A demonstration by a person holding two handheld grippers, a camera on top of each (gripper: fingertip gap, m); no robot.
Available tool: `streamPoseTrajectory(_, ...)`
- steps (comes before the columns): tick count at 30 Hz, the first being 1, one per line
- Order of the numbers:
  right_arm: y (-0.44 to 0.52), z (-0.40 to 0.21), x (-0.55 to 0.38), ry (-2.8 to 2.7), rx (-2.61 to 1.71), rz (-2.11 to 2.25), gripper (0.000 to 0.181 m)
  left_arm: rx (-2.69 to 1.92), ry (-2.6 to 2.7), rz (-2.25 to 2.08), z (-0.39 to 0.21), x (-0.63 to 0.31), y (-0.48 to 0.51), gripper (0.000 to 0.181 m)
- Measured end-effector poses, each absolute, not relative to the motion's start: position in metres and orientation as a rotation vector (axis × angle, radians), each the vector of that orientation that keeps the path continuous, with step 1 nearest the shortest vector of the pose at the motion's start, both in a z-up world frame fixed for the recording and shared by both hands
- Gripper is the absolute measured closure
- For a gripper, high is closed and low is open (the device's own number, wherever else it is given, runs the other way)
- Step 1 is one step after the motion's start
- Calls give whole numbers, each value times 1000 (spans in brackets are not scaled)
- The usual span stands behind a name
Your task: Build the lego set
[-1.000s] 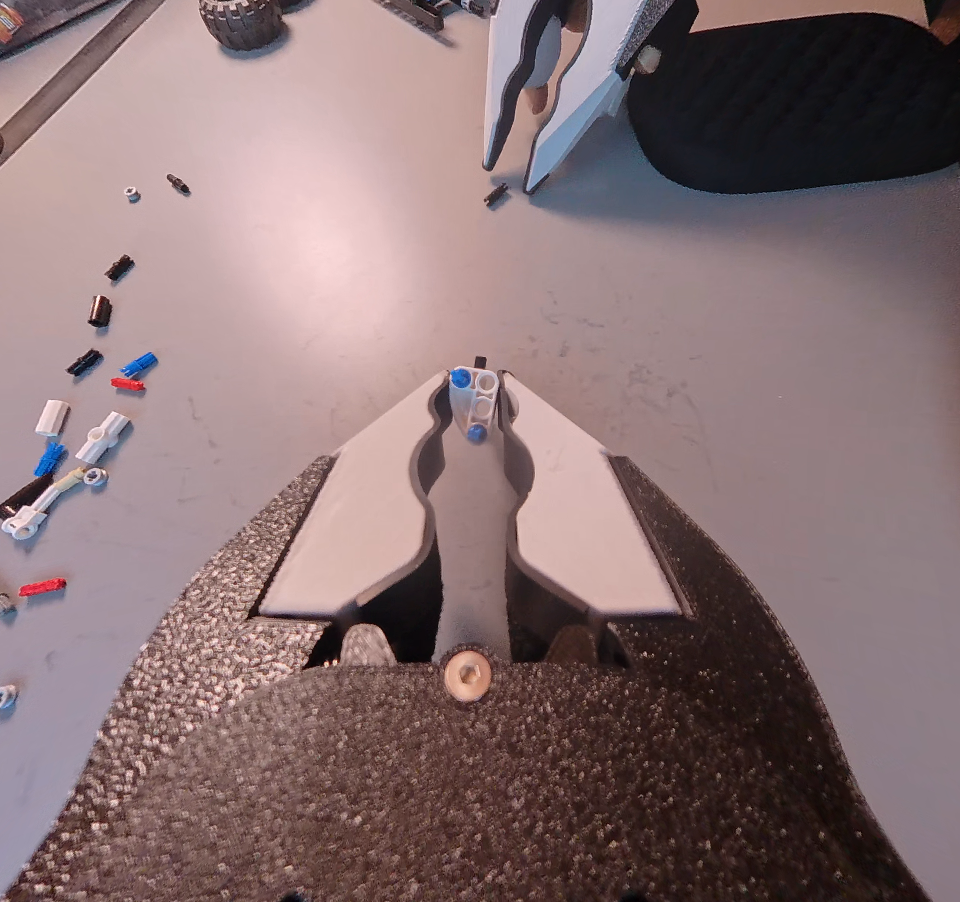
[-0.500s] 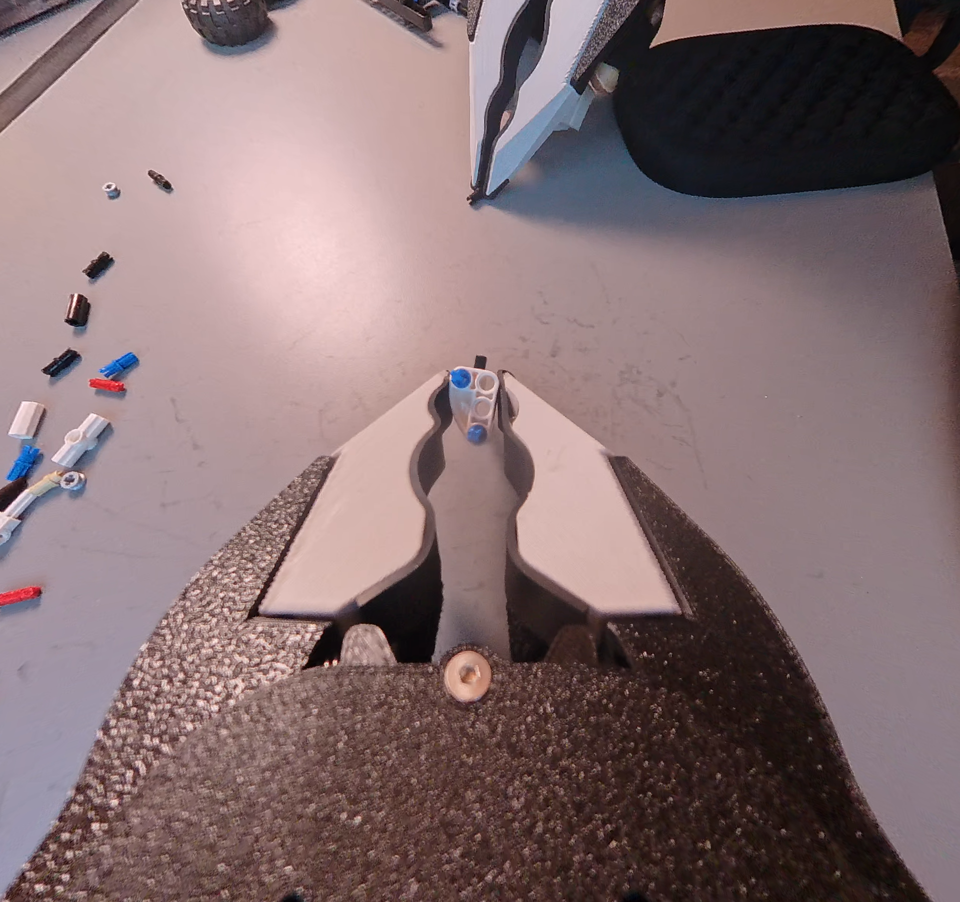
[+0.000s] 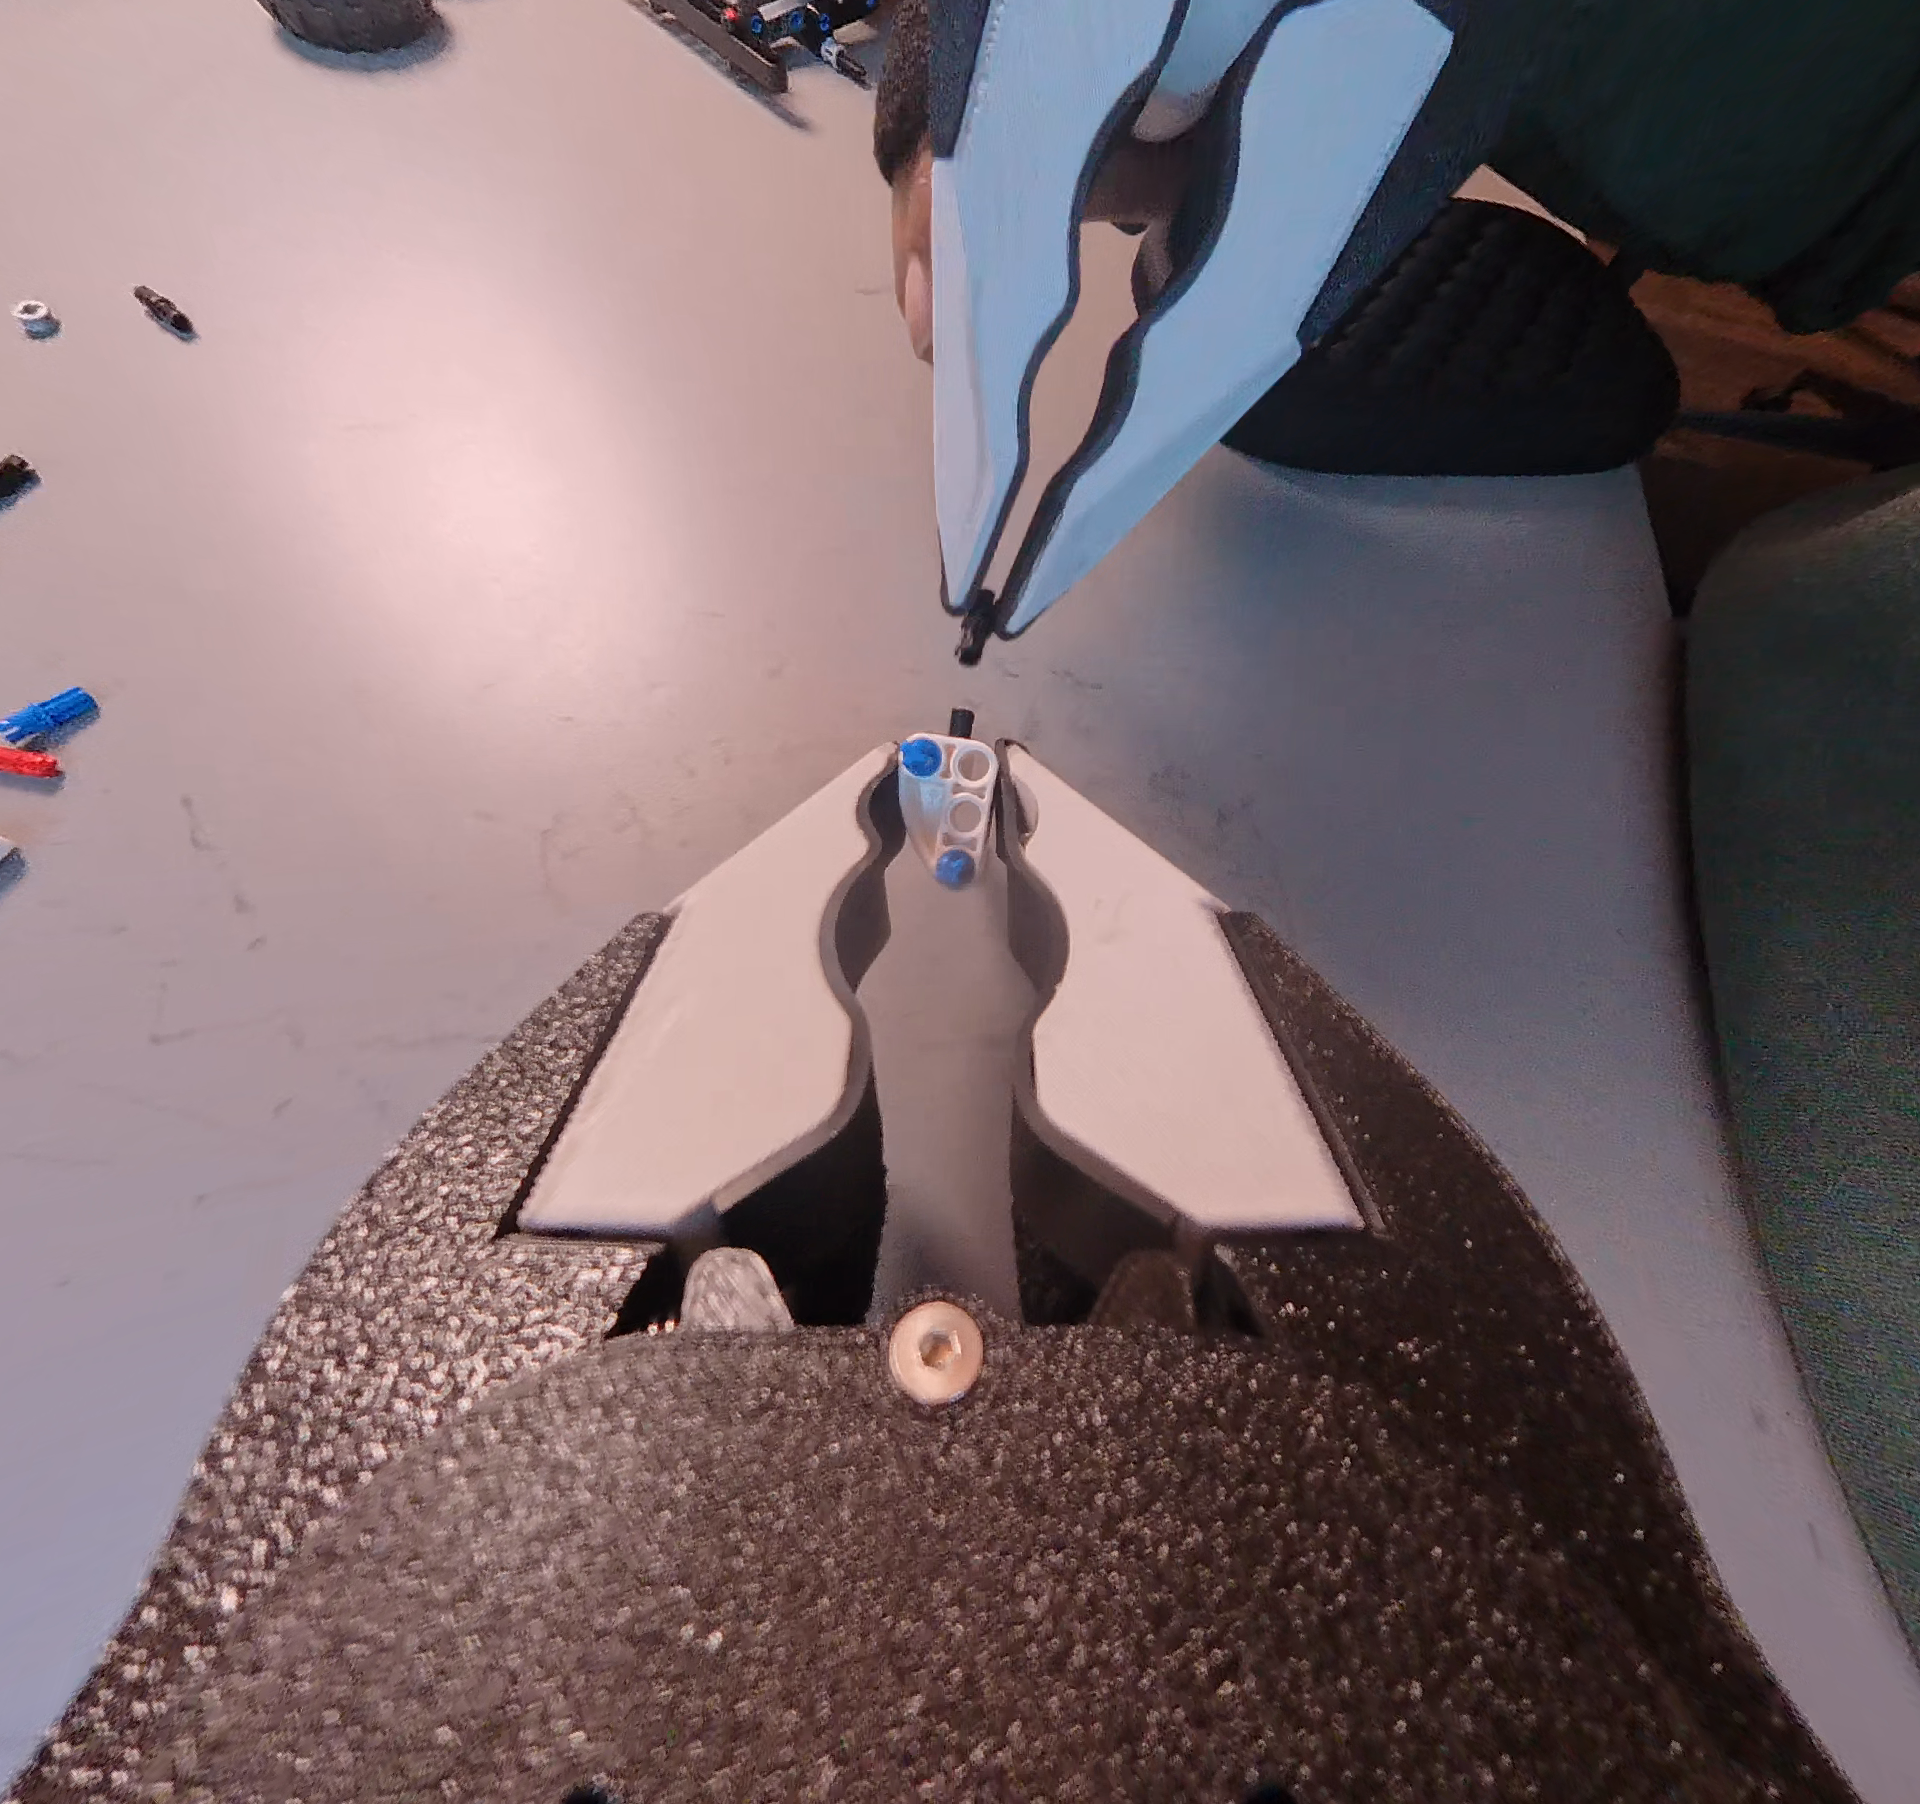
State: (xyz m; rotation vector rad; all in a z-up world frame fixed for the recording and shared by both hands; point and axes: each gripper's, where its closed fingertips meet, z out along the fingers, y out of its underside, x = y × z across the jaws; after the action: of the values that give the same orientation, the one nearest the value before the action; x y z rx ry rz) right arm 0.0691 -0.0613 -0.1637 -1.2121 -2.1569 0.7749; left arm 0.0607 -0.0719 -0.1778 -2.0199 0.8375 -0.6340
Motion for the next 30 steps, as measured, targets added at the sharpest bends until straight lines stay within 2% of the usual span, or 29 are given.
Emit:
streamPoseTrajectory(16,-74,-190,65,-2476,-1196,569,178,-2048,920,-585,-187,68,-78,166)
streamPoseTrajectory(30,-82,-192,62,-2356,-1325,713,178,-2039,969,-611,-189,65,-86,166)
